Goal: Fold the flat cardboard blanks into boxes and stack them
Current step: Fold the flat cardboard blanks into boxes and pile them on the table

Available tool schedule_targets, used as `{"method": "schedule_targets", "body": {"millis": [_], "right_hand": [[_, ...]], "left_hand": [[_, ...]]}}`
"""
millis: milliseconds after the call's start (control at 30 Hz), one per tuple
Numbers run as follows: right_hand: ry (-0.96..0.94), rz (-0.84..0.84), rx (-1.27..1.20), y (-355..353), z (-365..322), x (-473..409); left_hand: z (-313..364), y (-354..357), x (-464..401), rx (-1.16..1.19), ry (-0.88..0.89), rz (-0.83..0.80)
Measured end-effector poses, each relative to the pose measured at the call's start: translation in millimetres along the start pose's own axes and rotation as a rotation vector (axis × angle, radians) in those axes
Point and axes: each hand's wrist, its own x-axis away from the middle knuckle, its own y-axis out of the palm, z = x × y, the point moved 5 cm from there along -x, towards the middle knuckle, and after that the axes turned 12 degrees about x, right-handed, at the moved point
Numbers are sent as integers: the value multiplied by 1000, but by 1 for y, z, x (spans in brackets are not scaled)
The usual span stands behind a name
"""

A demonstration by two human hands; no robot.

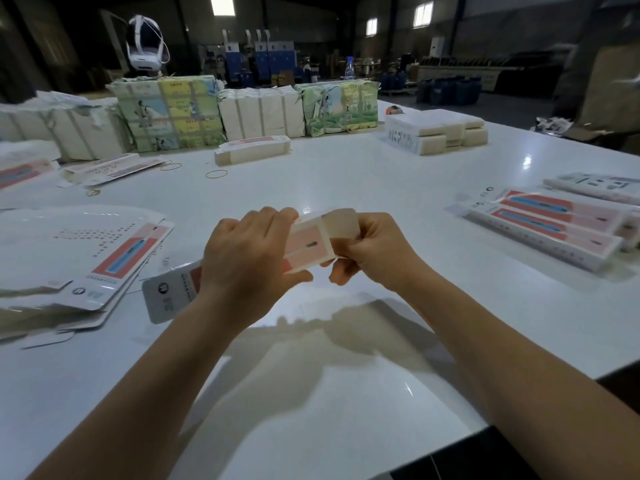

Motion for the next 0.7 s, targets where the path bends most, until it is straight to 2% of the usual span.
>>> {"method": "schedule_targets", "body": {"millis": [133, 333, 467, 533, 600, 633, 700], "right_hand": [[37, -30, 1, 0, 2, 1], [108, 45, -72, -13, 9, -3], [148, 82, -231, -9, 11, -4], [156, 259, -276, -12, 13, -2], [90, 518, -172, -19, 11, 6], [43, 595, -107, -20, 9, 10], [-25, 615, -19, -13, 5, 14]], "left_hand": [[-1, 0, -1, 15, -13, -11], [-16, 5, 7, 65, -48, -89], [-22, 2, 6, 117, -100, -53], [-26, 0, 5, 121, -129, -16], [-29, 1, 6, 116, -158, 2], [-30, 1, 6, 123, -171, 8], [-31, 2, 7, 142, -194, 16]]}}
